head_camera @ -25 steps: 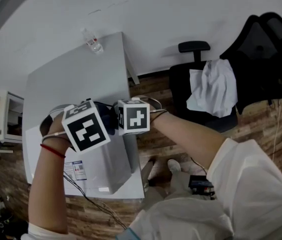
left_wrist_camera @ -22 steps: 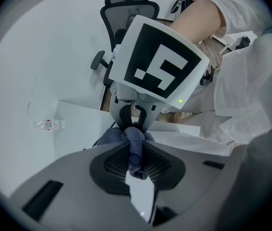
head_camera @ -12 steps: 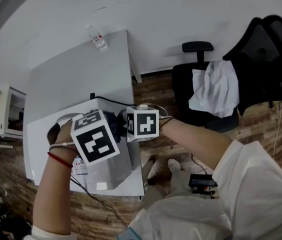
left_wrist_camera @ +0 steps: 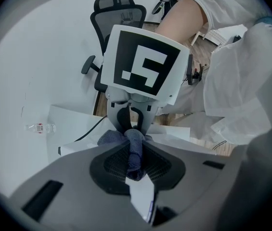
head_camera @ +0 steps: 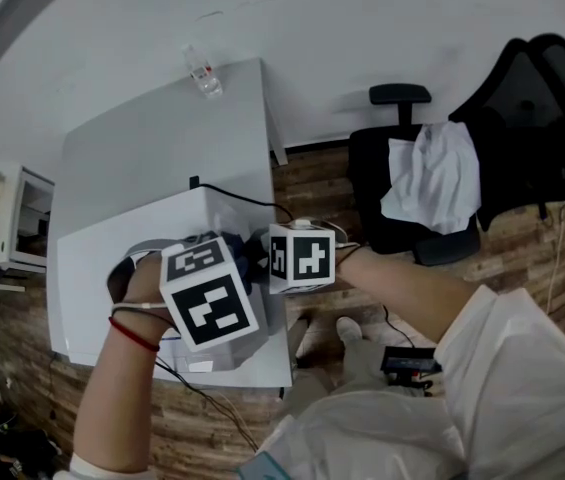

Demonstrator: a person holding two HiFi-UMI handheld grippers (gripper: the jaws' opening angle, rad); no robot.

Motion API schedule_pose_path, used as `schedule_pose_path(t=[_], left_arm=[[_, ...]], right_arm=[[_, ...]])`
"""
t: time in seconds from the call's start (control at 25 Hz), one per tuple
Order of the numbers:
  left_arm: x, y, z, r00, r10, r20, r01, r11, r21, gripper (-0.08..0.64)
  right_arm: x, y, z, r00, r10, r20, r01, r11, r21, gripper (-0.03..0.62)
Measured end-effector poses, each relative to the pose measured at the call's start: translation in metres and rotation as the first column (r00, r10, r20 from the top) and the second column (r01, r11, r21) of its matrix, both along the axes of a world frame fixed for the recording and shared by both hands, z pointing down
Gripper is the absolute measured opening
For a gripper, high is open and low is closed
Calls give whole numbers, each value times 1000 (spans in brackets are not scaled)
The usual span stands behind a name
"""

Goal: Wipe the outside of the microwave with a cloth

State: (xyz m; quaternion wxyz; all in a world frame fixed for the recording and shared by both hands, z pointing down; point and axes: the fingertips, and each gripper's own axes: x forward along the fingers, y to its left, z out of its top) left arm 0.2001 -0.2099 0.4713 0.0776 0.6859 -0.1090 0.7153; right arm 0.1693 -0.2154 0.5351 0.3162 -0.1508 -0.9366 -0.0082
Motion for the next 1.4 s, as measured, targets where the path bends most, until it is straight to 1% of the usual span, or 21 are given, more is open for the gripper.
schedule_pose_path(t=[0.24,0.44,0.76,1.04,1.28,1.4], left_arm=[[2,15,1,1000,11,-4,-11,1000,5,54],[4,27,0,1000,13,0,-13,1000,-7,54],[10,52,0,999,0,-38,0,1000,-22,54],[14,70,-1,999,6,-52,-7,1000,-26,54],[20,90,-2,998,22,-58,-25,999,-46,54],[22,97,-2,997,21,-71,-24,999,-41,54]], right_arm=[[1,15,0,1000,-3,2,3,1000,-9,63],[3,26,0,1000,0,5,0,1000,-23,63],[9,51,-1,1000,-13,19,14,999,-43,63],[14,70,-2,1000,-27,14,28,998,-53,63],[20,94,-5,998,-58,24,60,995,-82,63],[21,103,-6,998,-59,29,61,994,-91,63]])
